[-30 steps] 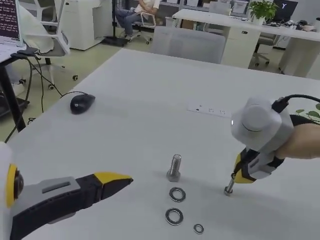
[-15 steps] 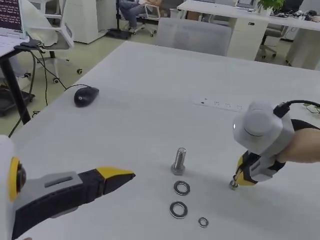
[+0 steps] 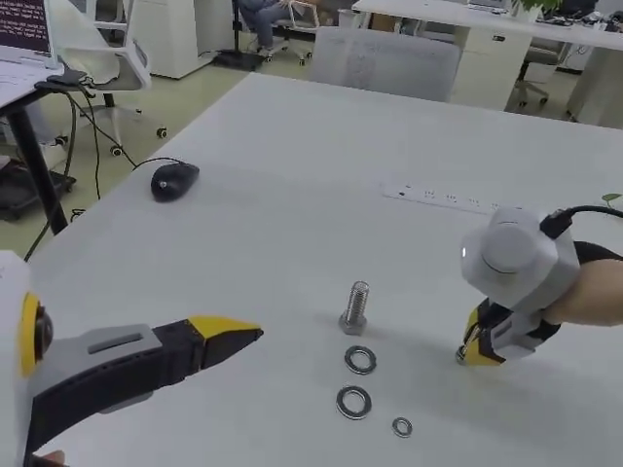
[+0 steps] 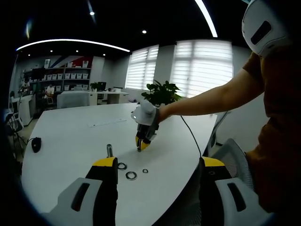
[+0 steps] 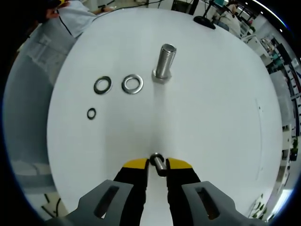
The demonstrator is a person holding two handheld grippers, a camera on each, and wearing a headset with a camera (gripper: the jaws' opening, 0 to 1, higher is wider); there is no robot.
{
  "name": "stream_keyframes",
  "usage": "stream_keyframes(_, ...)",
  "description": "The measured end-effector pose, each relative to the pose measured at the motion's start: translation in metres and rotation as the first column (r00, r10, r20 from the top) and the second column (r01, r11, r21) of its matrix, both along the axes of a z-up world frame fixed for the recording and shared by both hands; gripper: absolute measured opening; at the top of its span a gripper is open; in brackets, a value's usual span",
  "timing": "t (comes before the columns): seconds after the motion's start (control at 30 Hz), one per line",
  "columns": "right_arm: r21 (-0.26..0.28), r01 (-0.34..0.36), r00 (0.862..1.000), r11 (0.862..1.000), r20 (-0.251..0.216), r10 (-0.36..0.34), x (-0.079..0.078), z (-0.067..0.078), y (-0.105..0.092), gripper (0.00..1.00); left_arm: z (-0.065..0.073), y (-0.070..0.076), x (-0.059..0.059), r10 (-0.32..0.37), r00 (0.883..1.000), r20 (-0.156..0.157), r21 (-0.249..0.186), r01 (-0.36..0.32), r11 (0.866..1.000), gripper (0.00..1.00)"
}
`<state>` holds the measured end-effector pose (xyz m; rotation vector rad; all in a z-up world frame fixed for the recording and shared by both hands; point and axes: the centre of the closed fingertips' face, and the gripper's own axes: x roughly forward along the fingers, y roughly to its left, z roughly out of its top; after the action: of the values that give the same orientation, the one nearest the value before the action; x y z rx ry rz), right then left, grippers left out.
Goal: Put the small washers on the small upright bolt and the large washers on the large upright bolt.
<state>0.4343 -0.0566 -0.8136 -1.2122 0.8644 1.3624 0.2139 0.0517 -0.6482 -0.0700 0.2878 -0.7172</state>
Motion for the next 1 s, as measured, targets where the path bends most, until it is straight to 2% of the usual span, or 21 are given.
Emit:
stream_keyframes(0.27, 0.010, 0.021, 1.000, 1.000, 0.005, -0.021, -0.002, 0.010, -0.010, 0.16, 0.001, 0.000, -0.001, 0.001, 1.000, 0.004, 0.004, -0.002, 1.000, 0.70)
stream_keyframes(0.53, 0.008, 0.045, 0.999, 0.999, 0.011, -0.045, -0.011, 0.018, -0.028, 0.17, 0.005, -0.004, -0.004, -0.010, 1.000, 0.020, 0.007, 0.010, 1.000, 0.70)
stream_keyframes(0.73, 0.016, 0.034, 0.999, 0.999, 0.012, -0.034, -0.028, 0.022, -0.028, 0.17, 0.007, -0.008, -0.009, -0.019, 0.999, 0.033, 0.013, 0.018, 1.000, 0.70)
stream_keyframes(1.0, 0.032, -0.006, 1.000, 0.999, -0.005, 0.006, -0.056, 0.020, -0.012, 0.17, 0.012, -0.007, -0.014, -0.014, 0.999, 0.052, 0.021, 0.013, 1.000, 0.70)
